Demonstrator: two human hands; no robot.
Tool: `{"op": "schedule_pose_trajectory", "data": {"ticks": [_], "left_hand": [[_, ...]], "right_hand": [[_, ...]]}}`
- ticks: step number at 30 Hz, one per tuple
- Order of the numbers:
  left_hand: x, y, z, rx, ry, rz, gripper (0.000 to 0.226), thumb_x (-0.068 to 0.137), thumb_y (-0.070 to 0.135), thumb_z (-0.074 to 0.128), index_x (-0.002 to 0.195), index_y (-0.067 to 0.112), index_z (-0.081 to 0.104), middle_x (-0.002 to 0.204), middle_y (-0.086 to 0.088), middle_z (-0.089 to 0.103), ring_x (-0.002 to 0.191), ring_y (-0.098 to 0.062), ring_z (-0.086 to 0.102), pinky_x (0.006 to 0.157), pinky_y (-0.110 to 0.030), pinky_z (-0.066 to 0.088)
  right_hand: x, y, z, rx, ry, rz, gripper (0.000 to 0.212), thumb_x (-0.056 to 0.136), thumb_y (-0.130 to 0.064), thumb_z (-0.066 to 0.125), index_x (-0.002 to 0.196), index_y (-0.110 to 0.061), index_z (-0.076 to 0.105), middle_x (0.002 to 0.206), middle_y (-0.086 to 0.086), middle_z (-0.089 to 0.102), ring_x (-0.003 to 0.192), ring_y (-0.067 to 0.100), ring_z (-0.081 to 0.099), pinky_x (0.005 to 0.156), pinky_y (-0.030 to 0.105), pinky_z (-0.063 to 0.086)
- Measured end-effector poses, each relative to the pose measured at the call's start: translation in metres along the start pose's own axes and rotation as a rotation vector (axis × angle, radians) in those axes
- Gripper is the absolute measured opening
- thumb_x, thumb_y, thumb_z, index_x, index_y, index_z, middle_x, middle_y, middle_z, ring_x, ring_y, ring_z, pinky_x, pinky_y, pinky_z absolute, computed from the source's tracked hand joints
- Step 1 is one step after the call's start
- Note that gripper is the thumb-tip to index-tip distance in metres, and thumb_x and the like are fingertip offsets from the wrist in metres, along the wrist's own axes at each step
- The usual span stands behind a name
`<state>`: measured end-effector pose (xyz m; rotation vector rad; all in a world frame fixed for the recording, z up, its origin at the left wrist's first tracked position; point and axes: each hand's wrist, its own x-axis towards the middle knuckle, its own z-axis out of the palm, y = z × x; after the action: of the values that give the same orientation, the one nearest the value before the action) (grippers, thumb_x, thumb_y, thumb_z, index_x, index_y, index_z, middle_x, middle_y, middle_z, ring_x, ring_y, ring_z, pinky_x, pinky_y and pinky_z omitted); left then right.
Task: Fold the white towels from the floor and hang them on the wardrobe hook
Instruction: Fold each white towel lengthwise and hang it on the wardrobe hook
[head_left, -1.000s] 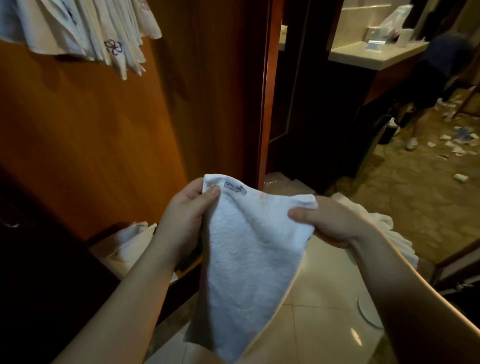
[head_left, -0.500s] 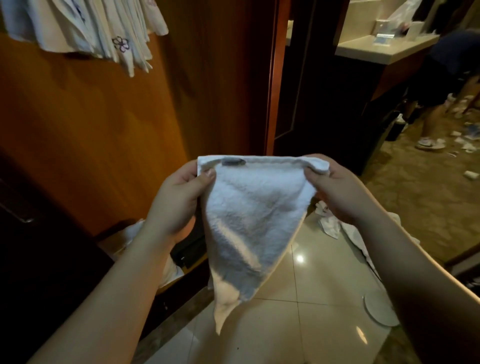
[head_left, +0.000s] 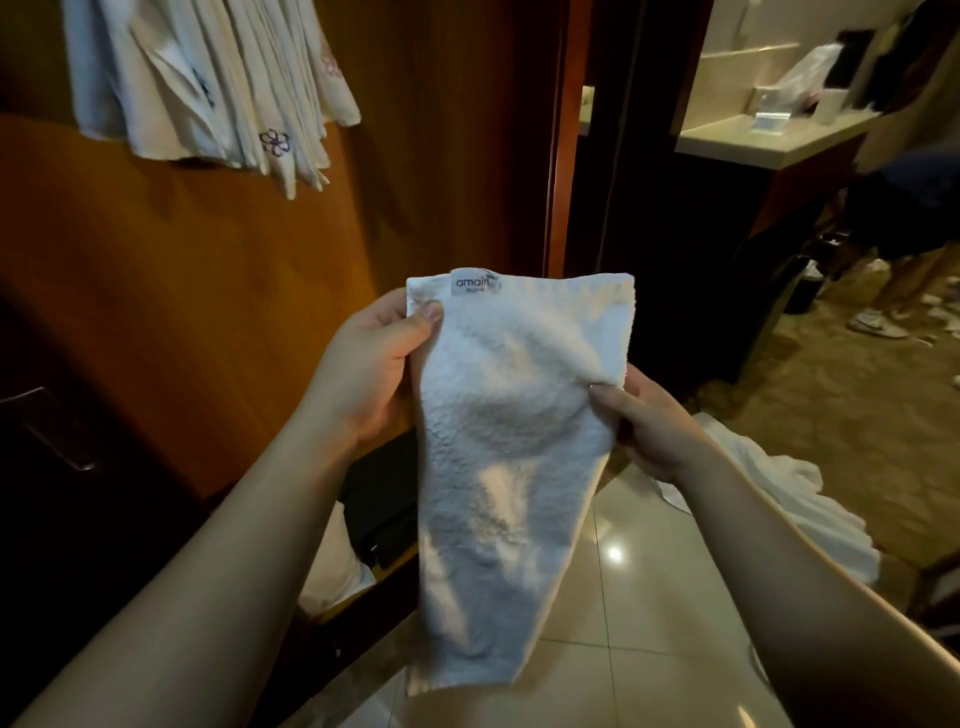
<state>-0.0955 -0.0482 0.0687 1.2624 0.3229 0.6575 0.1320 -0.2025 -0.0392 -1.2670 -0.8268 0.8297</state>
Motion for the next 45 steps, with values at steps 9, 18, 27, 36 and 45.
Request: {"op": "schedule_pose_trajectory", "data": {"ticks": [9,18,27,36,45], "left_hand": [[-0.003,0.002,-0.009,0.164,0.061,0.034,0.03,0.104,0.013,0.046,0.107,0.024,0.074,0.101,-0.005,0.078,0.085,-0.019,0.075,0.061,-0.025,0.057],[-0.006,0.002,-0.007,0.236,0.068,0.078,0.023,0.103,0.016,0.05,0.114,0.019,0.07,0.097,-0.004,0.077,0.084,-0.021,0.073,0.062,-0.029,0.056],[-0.008,0.0,0.002,0.117,0.102,0.074,0.025,0.103,0.013,0.046,0.108,0.016,0.071,0.09,0.0,0.075,0.077,-0.015,0.07,0.067,-0.029,0.056],[0.0,0.0,0.003,0.064,0.111,0.001,0.025,0.103,0.015,0.047,0.115,0.012,0.069,0.1,-0.008,0.077,0.086,-0.022,0.074,0.066,-0.031,0.057],[0.0,0.004,0.009,0.053,0.12,-0.033,0.025,0.103,0.014,0.047,0.114,0.012,0.069,0.104,-0.01,0.077,0.092,-0.024,0.073,0.081,-0.038,0.055]], "right_hand": [[-0.001,-0.032,0.028,-0.429,0.213,-0.04,0.053,0.06,-0.058,0.059,0.112,-0.05,0.054,0.096,-0.037,0.066,0.088,-0.013,0.063,0.075,0.027,0.049],[-0.014,-0.041,0.035,-0.702,0.308,-0.122,0.023,0.085,-0.046,0.037,0.091,-0.06,0.056,0.086,-0.036,0.063,0.077,-0.014,0.06,0.055,0.023,0.041],[-0.021,-0.057,0.04,-0.371,0.352,-0.198,0.036,0.09,-0.026,0.047,0.092,-0.058,0.063,0.09,-0.028,0.069,0.079,-0.008,0.066,0.054,0.007,0.047],[-0.031,-0.07,0.036,-0.456,0.415,-0.25,0.028,0.079,-0.078,0.049,0.102,-0.064,0.055,0.099,-0.046,0.06,0.09,-0.022,0.058,0.065,0.006,0.046],[-0.04,-0.067,0.038,-0.316,0.481,-0.155,0.069,0.072,-0.098,0.02,0.09,-0.054,0.07,0.093,-0.035,0.069,0.086,-0.015,0.065,0.069,0.015,0.05]]}}
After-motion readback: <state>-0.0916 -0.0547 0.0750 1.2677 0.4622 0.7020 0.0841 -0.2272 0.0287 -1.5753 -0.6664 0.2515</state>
